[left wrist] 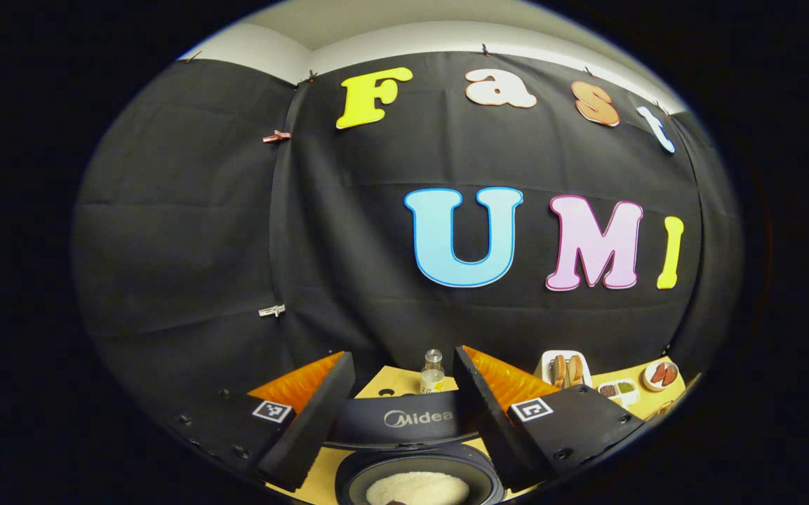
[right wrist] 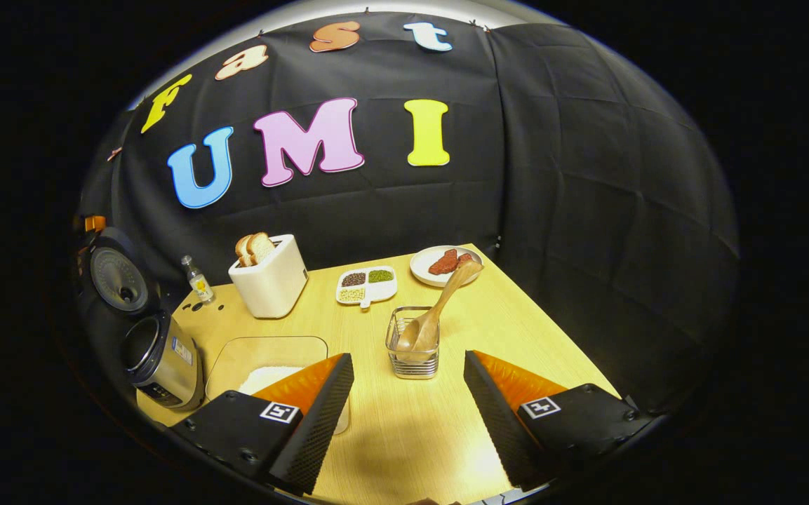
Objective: Close the left gripper, press the button to open the rice cooker; take a wooden spoon from the chopstick holder with the right hand, scoop a spoonful of rice and pour it into the rice cooker, then put the wooden spoon back into the chopstick holder.
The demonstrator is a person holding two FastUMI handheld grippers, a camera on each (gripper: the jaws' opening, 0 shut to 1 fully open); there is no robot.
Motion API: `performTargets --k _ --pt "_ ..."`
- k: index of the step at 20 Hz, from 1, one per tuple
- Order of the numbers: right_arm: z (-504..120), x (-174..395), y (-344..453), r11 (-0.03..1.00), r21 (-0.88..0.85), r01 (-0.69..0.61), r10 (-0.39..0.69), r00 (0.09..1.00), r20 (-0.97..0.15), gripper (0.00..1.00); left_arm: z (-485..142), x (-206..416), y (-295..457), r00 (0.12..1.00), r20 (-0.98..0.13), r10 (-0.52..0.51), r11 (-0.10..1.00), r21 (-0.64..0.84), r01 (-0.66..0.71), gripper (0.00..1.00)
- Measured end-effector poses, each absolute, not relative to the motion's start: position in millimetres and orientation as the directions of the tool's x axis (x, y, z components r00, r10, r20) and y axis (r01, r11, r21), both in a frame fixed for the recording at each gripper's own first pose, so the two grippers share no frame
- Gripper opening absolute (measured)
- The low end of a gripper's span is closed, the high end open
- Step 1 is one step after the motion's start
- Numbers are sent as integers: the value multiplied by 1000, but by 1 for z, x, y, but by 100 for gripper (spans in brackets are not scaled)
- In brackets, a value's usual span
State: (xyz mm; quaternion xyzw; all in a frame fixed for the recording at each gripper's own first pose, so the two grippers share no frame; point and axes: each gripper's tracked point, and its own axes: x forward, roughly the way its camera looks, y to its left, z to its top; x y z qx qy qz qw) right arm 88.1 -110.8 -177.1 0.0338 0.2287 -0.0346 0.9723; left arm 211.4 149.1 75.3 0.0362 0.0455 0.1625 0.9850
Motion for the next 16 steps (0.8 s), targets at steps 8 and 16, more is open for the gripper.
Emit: performTargets --k 8,16 --pt "-195 92 -83 998 60 10 20 878 -479 99 21 162 112 905 -299 303 950 14 -313 99" --pt "-207 82 -63 997 34 -68 76 854 -514 99 -89 112 83 845 -453 284 950 14 -312 99"
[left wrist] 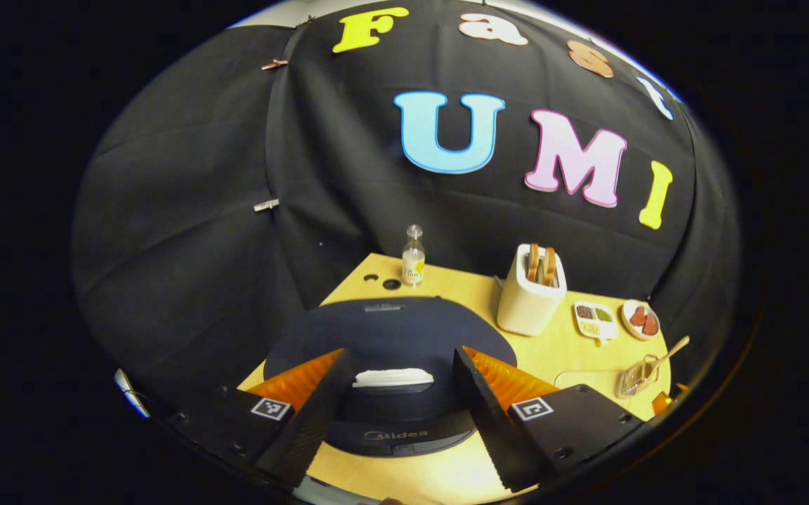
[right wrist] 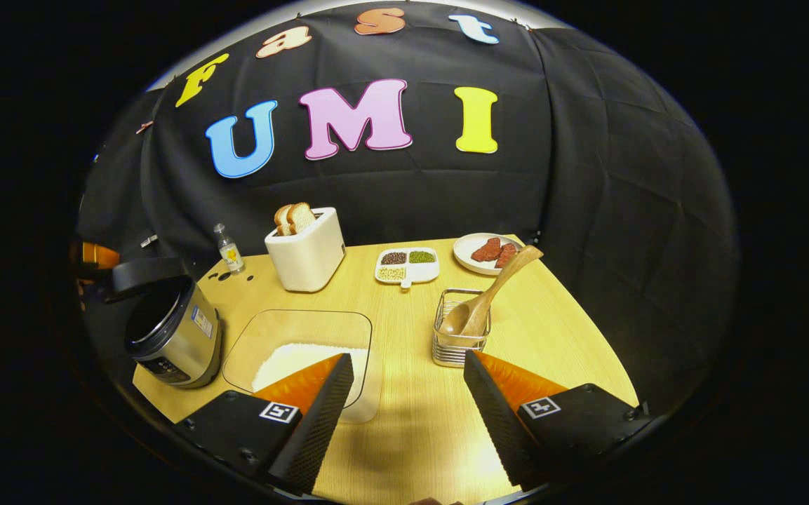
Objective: Close the left gripper, press the button to open the rice cooker; take a wooden spoon from the chopstick holder with the right hand, scoop a spoonful of rice and pour it into the rice cooker, then put the wooden spoon back into the chopstick holder.
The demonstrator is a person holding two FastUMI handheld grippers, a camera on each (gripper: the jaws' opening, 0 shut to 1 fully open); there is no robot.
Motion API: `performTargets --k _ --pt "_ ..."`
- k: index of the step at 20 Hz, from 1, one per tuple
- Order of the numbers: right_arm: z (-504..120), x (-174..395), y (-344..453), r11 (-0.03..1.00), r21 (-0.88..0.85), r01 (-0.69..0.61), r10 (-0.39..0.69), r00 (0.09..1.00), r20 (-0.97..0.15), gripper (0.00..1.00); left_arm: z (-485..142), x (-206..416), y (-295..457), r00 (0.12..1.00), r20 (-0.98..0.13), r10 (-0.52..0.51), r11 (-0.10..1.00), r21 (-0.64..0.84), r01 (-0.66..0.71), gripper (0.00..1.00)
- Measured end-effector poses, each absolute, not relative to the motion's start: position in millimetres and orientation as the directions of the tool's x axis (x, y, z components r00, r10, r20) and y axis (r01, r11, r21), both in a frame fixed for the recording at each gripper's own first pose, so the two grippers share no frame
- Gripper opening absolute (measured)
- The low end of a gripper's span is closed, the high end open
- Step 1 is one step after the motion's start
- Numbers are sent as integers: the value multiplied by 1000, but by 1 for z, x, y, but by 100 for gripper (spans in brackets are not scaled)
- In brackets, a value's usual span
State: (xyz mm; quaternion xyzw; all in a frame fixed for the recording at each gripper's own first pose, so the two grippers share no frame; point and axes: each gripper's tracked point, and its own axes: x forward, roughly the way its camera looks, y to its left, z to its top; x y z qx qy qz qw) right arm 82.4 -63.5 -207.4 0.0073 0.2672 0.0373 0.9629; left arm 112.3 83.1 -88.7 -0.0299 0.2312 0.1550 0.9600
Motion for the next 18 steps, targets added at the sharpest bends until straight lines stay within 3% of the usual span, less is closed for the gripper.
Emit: performTargets --k 6,11,18 --pt "-198 90 -71 998 29 -63 68 865 -497 99 -152 97 77 809 -508 297 945 35 -325 99" --pt "-197 87 -81 998 26 -55 61 865 -498 99 -148 96 77 850 -415 324 939 34 -342 100" --pt "-209 87 -92 997 26 -76 78 848 -524 99 -161 95 76 845 -418 334 934 23 -358 100"
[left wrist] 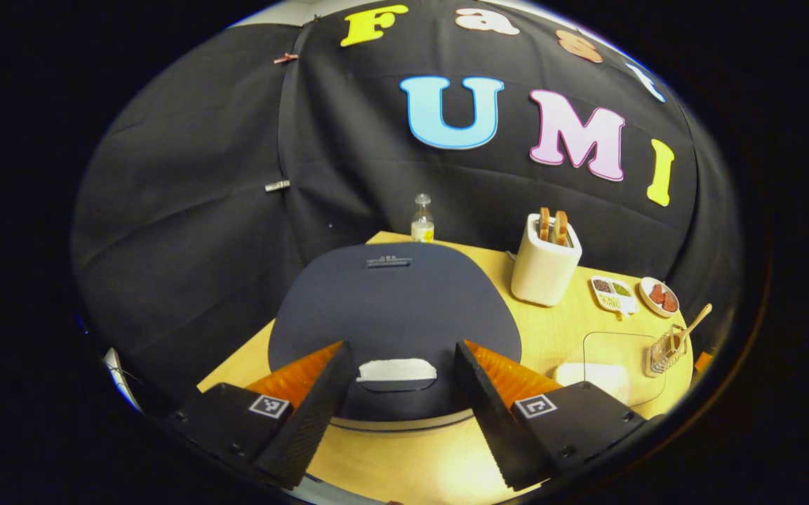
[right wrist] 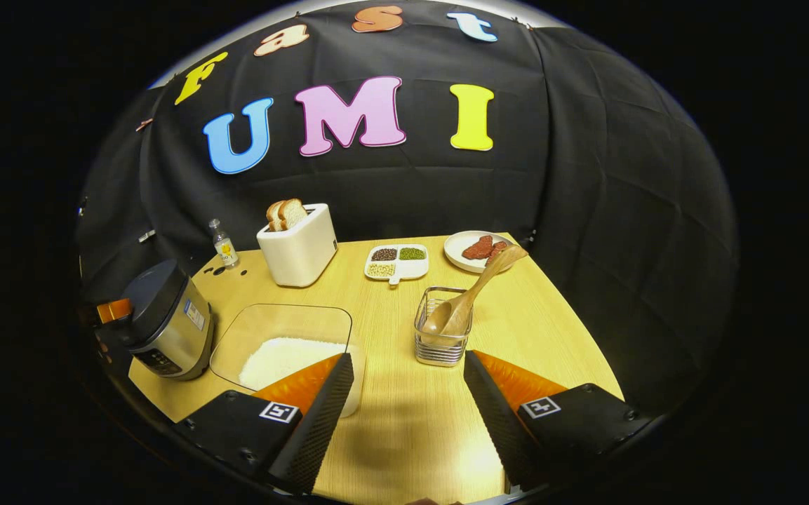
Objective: Close the left gripper, press the button to open the rice cooker; take a wooden spoon from the chopstick holder with the right hand, scoop a spoonful of rice and pour it into the rice cooker, then put the wooden spoon back into the chopstick holder.
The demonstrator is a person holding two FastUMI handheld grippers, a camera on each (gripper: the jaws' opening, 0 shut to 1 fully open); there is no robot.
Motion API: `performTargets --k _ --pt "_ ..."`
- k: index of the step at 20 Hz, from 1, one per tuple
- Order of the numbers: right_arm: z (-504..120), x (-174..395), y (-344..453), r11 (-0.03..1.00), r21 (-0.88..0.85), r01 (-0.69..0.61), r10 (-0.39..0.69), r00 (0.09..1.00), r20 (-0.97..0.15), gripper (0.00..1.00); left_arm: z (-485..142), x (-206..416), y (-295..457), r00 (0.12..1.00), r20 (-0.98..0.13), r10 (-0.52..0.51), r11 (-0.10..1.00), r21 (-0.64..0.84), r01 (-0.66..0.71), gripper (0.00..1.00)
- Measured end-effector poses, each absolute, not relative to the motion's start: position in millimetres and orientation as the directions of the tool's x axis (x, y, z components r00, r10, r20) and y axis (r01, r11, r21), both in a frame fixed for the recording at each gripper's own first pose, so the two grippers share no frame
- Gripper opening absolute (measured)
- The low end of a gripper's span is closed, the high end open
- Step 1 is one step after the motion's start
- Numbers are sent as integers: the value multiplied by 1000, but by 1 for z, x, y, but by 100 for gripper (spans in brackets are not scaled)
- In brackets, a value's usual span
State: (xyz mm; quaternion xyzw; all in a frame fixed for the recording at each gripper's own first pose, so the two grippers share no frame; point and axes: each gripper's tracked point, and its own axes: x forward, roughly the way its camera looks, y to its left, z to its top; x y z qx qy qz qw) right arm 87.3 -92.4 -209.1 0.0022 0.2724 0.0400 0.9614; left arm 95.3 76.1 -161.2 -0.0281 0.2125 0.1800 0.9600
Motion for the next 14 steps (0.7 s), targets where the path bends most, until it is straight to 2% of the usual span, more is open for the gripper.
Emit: performTargets --k 5,11,14 --pt "-209 98 -92 992 48 -119 126 842 -524 99 -154 90 71 855 -409 318 942 31 -335 100" --pt "-154 117 -80 977 57 -206 210 877 -431 99 -71 60 27 925 -202 321 944 -6 -329 96" --pt "-105 113 -77 976 14 -216 208 921 -329 99 -27 46 -3 949 -101 299 953 -24 -302 95"
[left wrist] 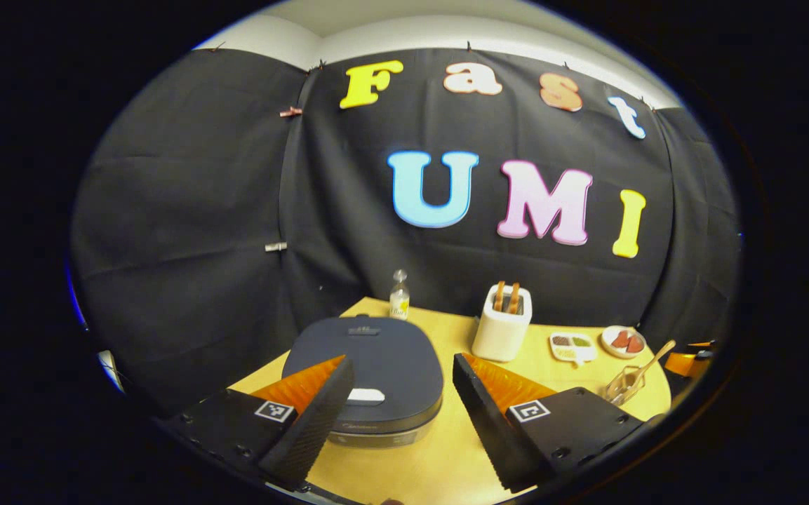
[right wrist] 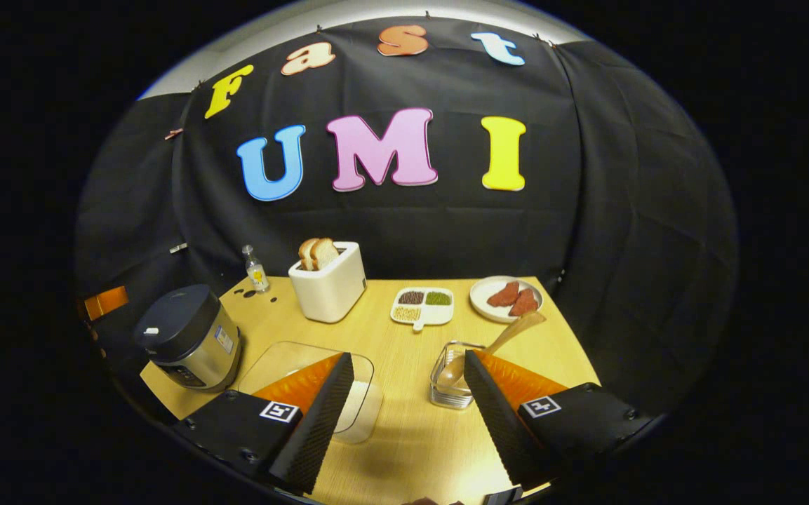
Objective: Close the left gripper, press the button to open the rice cooker; take a wooden spoon from the chopstick holder with the right hand, scoop a spoonful of rice and pour it into the rice cooker, then put the wooden spoon back into the chopstick holder.
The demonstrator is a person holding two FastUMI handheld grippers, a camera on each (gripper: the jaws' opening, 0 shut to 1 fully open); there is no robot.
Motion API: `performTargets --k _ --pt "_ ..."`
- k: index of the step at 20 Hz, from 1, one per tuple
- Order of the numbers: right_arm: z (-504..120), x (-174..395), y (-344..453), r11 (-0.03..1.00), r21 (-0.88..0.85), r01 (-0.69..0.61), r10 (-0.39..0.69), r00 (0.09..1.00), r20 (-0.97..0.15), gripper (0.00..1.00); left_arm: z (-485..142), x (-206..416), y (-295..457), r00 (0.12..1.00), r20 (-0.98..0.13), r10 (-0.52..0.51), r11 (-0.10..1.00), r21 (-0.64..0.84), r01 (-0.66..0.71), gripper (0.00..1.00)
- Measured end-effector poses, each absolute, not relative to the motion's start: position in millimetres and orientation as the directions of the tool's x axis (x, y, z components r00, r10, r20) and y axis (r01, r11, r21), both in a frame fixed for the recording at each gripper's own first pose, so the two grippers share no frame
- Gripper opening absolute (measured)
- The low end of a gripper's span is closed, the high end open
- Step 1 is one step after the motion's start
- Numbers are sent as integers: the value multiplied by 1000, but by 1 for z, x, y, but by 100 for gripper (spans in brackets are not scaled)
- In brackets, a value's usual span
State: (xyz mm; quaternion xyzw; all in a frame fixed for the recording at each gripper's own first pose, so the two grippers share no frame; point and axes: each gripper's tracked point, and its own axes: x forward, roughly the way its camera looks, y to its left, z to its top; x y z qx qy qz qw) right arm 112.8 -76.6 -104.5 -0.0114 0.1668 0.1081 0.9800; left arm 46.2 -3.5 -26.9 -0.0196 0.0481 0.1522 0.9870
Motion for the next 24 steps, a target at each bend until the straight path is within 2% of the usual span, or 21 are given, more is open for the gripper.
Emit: performTargets --k 1,5,11,14,24 --pt "-87 108 -75 979 6 -206 199 937 -288 99 -16 41 -12 955 -74 288 956 -26 -291 93" --pt "-40 63 -64 984 -1 -179 175 965 -193 99 -1 13 -39 976 -24 218 976 3 -218 96" --pt "-40 -14 -64 990 -96 -104 89 985 -151 99 -11 -40 -62 996 -8 91 996 -20 -91 96" --pt "-41 -27 -58 991 -101 -83 69 988 -135 99 -17 -59 -48 996 -6 87 996 -18 -87 95" --pt "-35 -37 -40 993 -53 -105 97 986 -132 99 -23 -75 -36 997 -15 72 997 -20 -72 95"
